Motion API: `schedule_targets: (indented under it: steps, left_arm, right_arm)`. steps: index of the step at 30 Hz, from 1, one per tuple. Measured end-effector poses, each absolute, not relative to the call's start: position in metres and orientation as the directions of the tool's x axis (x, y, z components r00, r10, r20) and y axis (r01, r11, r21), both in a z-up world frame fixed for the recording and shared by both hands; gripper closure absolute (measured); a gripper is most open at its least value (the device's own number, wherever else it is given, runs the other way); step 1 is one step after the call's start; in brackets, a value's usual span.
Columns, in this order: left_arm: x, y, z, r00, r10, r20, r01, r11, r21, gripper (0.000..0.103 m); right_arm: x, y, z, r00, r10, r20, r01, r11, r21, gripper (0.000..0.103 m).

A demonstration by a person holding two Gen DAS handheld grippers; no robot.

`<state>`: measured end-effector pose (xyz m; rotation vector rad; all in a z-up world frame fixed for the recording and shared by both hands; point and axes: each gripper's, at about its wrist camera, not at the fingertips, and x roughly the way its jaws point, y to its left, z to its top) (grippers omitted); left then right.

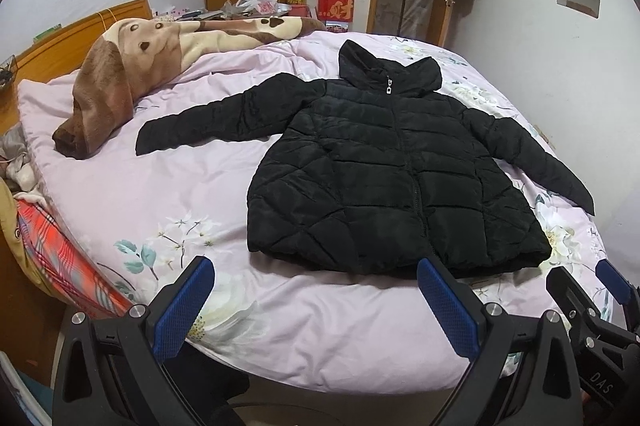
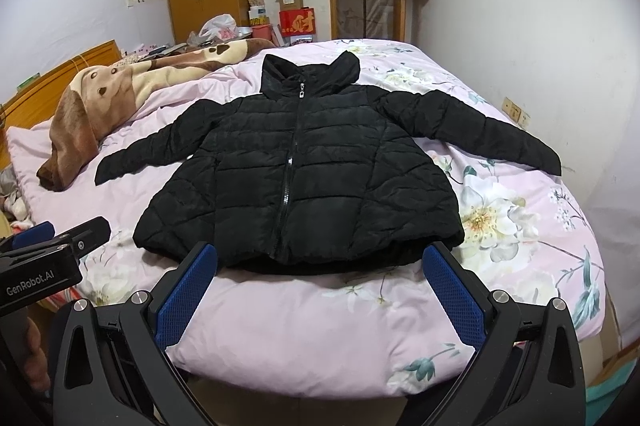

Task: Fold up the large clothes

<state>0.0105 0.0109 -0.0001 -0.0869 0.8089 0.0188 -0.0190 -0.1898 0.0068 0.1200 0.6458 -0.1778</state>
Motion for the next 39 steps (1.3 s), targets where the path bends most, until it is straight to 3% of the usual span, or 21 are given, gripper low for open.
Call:
schedule_targets:
  steps: [39]
  left_arm:
    - [0.0157,0.0121,-0.0076,0.675,-0.006,-0.737,-0.050,0.997,-0.053,0.001]
  right_arm:
    - [-0.0159,-0.1923,0.0021,0.774,-0.124,-0.621,0.206,0.977,0.061,0.001]
